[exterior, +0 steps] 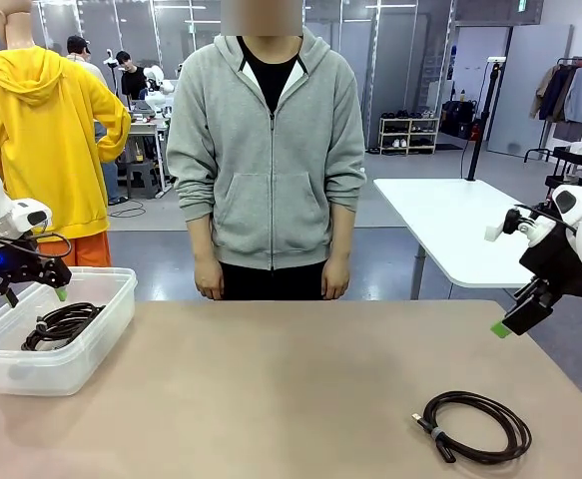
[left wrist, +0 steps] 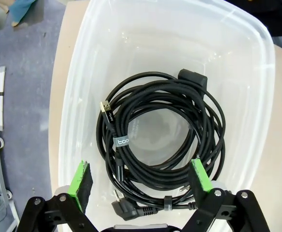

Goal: Organize and store the cables.
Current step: Place the USB Extension Cable into the Organizing box.

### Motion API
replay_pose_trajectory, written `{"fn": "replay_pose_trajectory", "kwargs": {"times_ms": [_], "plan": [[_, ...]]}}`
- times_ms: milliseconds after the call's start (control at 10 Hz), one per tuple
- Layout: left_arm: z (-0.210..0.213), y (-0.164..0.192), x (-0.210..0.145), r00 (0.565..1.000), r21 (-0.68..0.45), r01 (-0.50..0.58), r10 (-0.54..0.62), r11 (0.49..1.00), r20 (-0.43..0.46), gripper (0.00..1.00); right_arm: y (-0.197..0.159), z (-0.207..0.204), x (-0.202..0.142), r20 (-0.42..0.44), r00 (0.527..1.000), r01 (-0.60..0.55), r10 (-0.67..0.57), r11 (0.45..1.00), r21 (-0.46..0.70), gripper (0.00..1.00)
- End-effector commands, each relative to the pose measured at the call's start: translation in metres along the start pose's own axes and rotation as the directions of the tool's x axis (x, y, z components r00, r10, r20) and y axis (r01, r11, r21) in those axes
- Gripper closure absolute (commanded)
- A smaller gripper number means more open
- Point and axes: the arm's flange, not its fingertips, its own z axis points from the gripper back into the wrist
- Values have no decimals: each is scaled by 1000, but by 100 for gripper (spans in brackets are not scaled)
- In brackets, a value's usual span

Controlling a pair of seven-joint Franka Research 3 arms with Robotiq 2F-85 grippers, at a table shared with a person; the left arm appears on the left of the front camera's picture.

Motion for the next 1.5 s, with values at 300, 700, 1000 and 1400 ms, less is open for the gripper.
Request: {"fn": "replay_pose_trajectory", "kwargs": {"times_ms": [300,700,1000,1400], "plan": [[0,0,4,1000,-2,-4,4,1000,7,0,1,1,0,-1,1000,23,-23,1000,6,0],[0,0,0,1000,0,0,0,1000,1,1,1,1,0,-1,1000,23,-23,1000,6,0],[55,-1,-16,971,-128,237,-232,963,48,0,25,5,34,-157,987,-31,34,999,20,0],[135,-3,-73,845,-270,531,-527,803,93,0,64,-27,57,-354,928,-97,117,993,72,0]]}}
